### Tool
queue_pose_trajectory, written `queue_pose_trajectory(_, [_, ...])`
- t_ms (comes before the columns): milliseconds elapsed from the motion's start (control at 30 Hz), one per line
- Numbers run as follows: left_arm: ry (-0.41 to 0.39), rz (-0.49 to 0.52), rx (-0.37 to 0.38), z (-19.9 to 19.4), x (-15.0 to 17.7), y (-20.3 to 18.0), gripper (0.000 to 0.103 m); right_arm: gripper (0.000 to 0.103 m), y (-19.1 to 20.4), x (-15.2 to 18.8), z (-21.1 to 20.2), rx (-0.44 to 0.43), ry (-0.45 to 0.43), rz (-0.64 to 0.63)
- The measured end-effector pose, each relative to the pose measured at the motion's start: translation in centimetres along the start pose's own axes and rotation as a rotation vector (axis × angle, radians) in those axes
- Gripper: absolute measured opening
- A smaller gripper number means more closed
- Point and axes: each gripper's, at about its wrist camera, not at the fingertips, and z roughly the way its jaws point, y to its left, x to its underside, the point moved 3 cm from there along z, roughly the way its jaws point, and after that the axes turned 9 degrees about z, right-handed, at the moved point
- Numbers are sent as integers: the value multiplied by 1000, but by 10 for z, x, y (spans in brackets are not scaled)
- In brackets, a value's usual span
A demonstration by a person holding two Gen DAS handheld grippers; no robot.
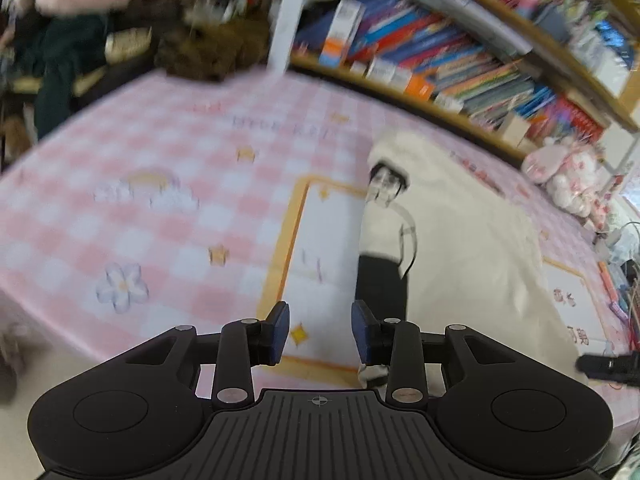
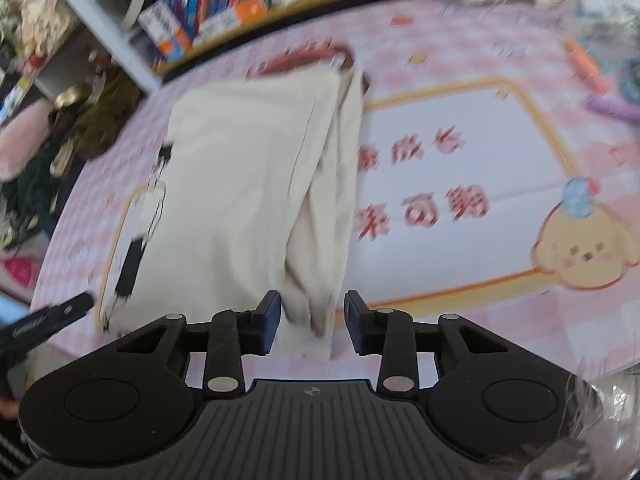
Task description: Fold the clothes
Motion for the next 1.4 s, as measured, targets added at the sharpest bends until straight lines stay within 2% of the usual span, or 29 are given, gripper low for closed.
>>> queue_pose_trajectory(67, [-13, 67, 25, -1, -4, -10, 31, 30, 4, -4, -3, 13, -41, -15])
queue_pose_trajectory(200, [-1, 167, 81, 9, -2, -31, 29, 21, 21, -5, 5, -5, -59, -63])
queue_pose_trajectory(300, [80, 188, 83, 28, 9, -34, 29, 16, 25, 6, 25, 51, -10, -107])
queue_pose_trajectory(400, [101, 154, 105, 31, 19, -27, 30, 16, 19, 9, 30, 63, 6, -99])
queue_pose_trajectory(500, [85, 137, 122, 24, 17, -22, 33, 18, 25, -4, 27, 54, 11, -100])
queue_pose_trajectory(633, [15, 87, 104, 19, 3, -11, 33, 21, 39, -28, 24, 39, -4, -135])
queue_pose_trajectory(733, [-12, 16, 110, 31, -19, 2, 33, 25, 54, -40, 33, 34, 13, -219])
queue_pose_trajectory(867, [4, -11, 124, 72, -65, 8, 33, 29, 62, -40, 56, 74, 46, -385])
queue_pose_trajectory(900, [23, -19, 128, 84, -76, 7, 39, 29, 60, -39, 62, 90, 55, -413])
queue_pose_trajectory(933, [34, -15, 135, 98, -88, 4, 49, 31, 57, -37, 67, 91, 70, -417])
queue_pose_trajectory(1000, [44, 5, 154, 126, -110, -2, 60, 34, 49, -36, 74, 67, 101, -390])
queue_pose_trajectory(1033, [44, 15, 166, 141, -120, -5, 61, 35, 48, -36, 76, 57, 109, -397])
queue_pose_trajectory(1100, [66, 4, 188, 172, -136, -9, 61, 36, 47, -36, 77, 38, 122, -429])
queue_pose_trajectory(1233, [122, -82, 176, 226, -155, -7, 57, 37, 43, -41, 77, -16, 157, -466])
queue_pose_trajectory(1300, [129, -132, 227, 239, -160, -6, 56, 37, 40, -43, 77, -45, 171, -464])
queue_pose_trajectory(1333, [129, -156, 255, 245, -162, -6, 52, 37, 39, -44, 77, -57, 177, -464])
queue_pose_trajectory(1400, [146, -224, 355, 254, -163, -5, 47, 38, 36, -46, 77, -79, 187, -466])
